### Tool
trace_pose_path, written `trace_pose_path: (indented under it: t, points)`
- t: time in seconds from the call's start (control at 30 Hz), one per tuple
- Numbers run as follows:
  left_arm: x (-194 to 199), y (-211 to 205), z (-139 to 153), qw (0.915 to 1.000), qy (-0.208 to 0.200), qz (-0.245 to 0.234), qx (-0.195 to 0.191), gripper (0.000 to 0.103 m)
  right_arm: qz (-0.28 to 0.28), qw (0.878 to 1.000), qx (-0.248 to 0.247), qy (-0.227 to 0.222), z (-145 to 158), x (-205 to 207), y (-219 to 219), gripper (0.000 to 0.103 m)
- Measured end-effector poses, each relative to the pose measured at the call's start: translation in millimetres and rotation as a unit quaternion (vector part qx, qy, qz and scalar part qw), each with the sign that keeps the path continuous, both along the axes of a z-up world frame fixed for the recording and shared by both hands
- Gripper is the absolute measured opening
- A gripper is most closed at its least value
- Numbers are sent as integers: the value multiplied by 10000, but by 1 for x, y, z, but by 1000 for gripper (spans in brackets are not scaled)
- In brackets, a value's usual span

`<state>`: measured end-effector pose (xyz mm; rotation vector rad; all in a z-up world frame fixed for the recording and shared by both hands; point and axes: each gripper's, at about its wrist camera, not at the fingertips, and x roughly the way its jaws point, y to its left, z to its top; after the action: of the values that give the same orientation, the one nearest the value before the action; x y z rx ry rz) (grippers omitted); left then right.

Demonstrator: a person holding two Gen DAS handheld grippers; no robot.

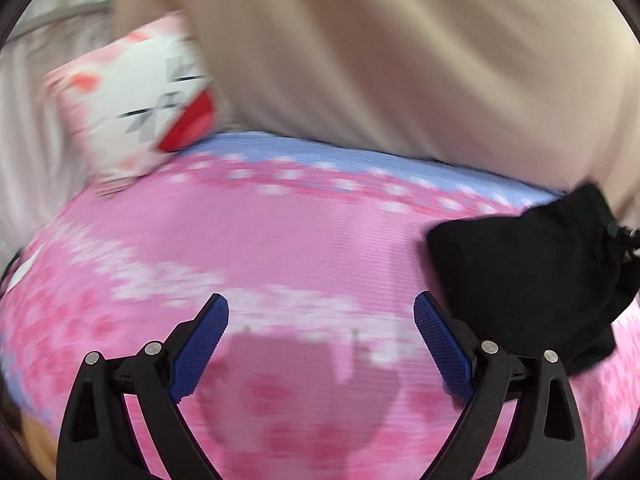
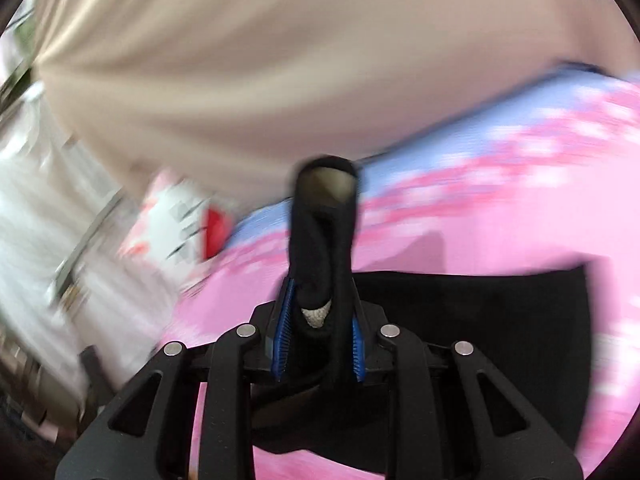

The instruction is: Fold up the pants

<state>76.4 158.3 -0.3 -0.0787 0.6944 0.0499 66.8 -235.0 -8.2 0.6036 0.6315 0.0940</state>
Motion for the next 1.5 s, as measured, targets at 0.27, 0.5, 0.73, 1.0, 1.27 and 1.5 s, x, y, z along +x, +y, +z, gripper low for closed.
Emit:
trace_pose_path:
  t: [0.27, 0.5, 0.73, 1.0, 1.27, 1.5]
  points:
    - [25, -121, -28, 9954, 401, -863, 76, 92, -478, 9934, 1034, 110, -61, -64, -103, 61]
    - [41, -173, -25, 9929, 327, -1030, 504, 92, -278, 9984, -298, -401, 18, -91, -78, 64]
    - [57, -195, -66, 9897, 757, -1003, 684, 95, 503, 9885, -1318, 548, -28, -44, -31, 44]
    - [66, -201, -26, 9915, 154, -1103, 670, 96, 589, 9885, -1386, -137, 53, -12, -9, 43]
    - [97, -204, -65, 9883, 564, -1149, 833, 98, 409, 9881, -1213, 854, -13, 44, -40, 4]
    - [59, -157, -28, 9920, 157, -1041, 694, 98, -804, 9797, -1731, 611, 34, -57, -74, 20]
